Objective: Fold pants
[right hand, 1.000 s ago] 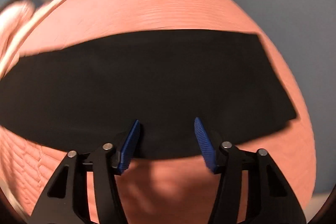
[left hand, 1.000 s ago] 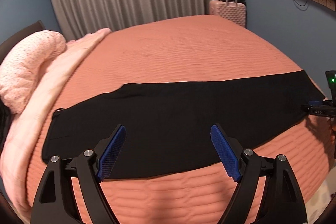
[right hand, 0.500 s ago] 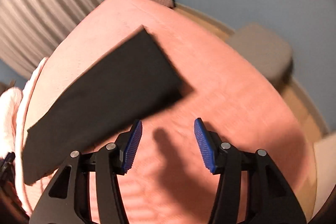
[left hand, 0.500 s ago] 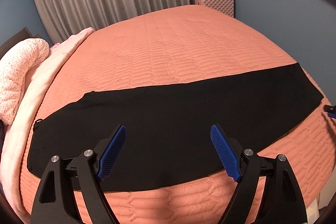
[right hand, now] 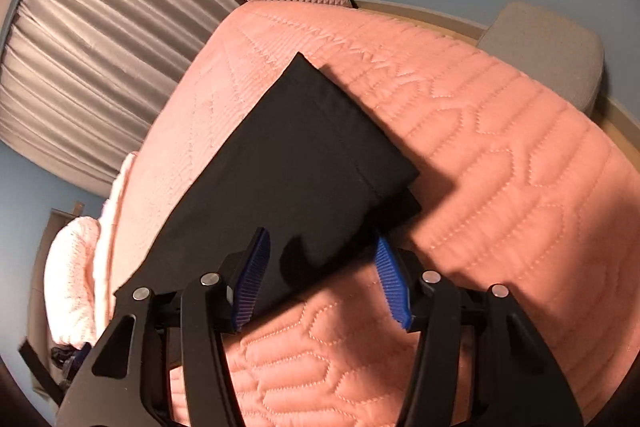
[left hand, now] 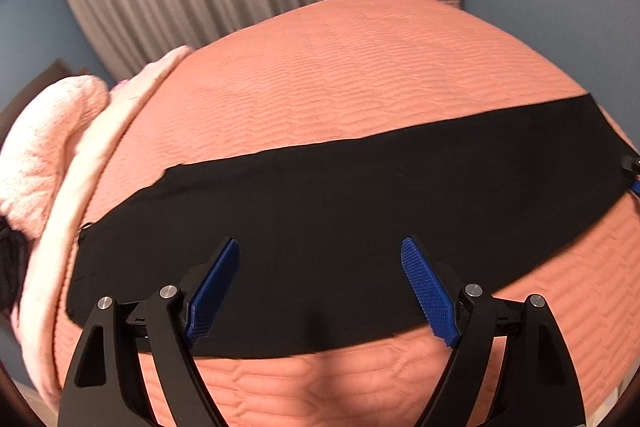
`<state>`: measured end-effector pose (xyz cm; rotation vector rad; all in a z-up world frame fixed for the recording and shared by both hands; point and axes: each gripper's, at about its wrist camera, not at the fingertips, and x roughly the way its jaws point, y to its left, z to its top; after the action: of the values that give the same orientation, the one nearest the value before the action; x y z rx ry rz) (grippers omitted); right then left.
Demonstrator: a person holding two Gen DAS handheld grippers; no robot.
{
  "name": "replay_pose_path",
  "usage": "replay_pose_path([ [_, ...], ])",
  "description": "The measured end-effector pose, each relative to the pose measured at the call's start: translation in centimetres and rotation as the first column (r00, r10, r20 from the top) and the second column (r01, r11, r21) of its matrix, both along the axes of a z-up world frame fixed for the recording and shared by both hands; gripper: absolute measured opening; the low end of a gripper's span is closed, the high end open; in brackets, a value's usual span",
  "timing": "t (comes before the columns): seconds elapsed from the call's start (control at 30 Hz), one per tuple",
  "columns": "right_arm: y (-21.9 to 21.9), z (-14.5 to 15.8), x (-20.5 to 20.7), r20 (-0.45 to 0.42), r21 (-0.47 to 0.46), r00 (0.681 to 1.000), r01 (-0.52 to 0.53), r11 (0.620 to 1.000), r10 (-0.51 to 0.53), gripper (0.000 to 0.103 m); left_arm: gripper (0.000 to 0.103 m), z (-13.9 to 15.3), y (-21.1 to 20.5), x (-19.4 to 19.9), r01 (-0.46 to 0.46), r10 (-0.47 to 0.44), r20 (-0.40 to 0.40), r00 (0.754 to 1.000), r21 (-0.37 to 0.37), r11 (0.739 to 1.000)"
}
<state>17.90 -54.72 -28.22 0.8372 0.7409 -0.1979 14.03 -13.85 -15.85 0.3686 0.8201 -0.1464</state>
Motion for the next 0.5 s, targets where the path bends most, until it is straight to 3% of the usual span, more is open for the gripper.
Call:
replay_pose_path([
  [0.2, 1.7, 1.0, 0.6, -0.071, -0.106, 0.997, 0.017, 0.994, -0.025, 0.056, 0.081, -0.1, 2.3, 1.9, -0.102, 0.102, -0.018, 0.995, 0.01, 0.995],
  [0.3, 2.4, 1.0, 0.9, -0.07, -0.121, 0.997, 0.02, 0.992, -0.028, 0.063, 0.081, -0.1, 3.4, 2.1, -0.117, 0.117, -0.021, 0.993, 0.013, 0.993],
  [0.5, 1.7, 0.4, 0.0, -0.007, -0.025, 0.999, 0.052, 0.998, -0.052, 0.063, 0.081, -0.4, 4.6, 2.3, -0.128, 0.129, -0.023, 0.991, 0.035, 0.991],
])
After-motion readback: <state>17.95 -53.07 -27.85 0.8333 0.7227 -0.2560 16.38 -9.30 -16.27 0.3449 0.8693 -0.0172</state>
